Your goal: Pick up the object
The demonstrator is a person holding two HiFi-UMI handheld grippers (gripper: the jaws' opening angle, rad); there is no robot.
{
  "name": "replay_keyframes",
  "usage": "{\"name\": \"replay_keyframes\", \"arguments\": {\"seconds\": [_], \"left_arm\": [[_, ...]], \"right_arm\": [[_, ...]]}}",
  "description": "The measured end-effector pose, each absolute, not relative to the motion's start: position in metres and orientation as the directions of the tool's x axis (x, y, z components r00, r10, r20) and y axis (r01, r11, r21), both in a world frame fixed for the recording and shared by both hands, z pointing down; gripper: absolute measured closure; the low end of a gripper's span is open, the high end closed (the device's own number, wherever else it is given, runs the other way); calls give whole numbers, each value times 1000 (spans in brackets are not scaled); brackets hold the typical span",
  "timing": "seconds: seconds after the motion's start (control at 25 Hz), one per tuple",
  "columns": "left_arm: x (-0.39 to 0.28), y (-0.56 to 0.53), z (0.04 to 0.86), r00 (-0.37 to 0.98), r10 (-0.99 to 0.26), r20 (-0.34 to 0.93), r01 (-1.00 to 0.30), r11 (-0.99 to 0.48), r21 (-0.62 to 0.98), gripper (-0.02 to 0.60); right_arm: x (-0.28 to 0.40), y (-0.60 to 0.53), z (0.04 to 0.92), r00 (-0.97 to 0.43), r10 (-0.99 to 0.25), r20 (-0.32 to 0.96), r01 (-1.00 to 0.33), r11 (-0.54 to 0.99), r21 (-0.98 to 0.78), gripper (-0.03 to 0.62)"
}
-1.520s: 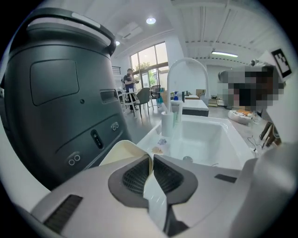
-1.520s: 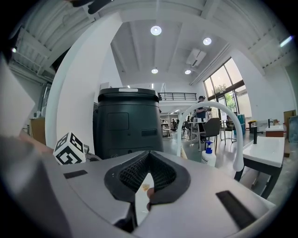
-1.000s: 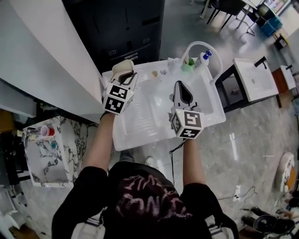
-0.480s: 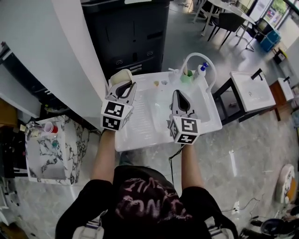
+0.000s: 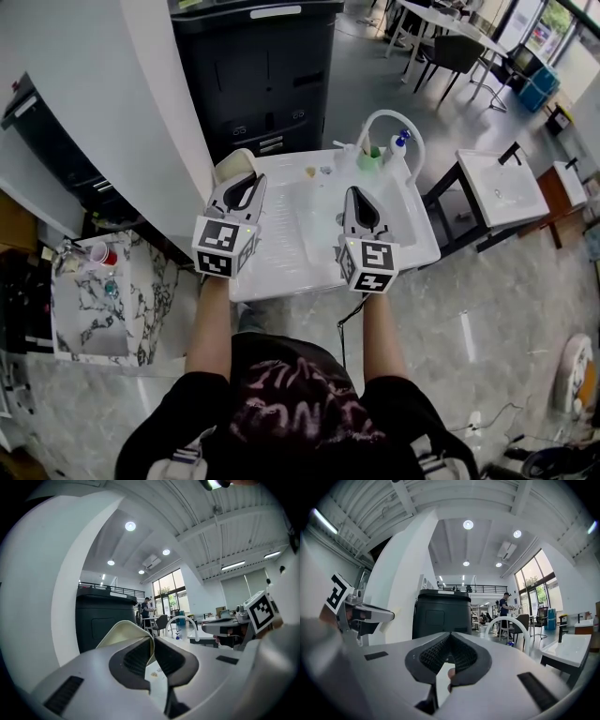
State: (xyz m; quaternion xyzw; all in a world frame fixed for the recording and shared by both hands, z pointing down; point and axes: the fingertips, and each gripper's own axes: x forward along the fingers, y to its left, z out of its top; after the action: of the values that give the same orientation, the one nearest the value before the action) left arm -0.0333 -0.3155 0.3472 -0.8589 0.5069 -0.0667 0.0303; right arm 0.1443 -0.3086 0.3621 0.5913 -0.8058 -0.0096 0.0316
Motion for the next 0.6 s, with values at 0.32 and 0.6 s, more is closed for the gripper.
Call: {"name": "replay_keyframes", "arguments": {"seconds": [0.32,0.6], "left_arm": [[-40,-295,339,458,-888,47,-882,-460,-104,543],[-44,-290,339,433,-901,42,-894,-435,-111,543]], "right_arm": [[142,-300,362,-315,-948,36,-947,316,55,580],[137,-300,361,-328,-943,53,-941,331,67,580]]}}
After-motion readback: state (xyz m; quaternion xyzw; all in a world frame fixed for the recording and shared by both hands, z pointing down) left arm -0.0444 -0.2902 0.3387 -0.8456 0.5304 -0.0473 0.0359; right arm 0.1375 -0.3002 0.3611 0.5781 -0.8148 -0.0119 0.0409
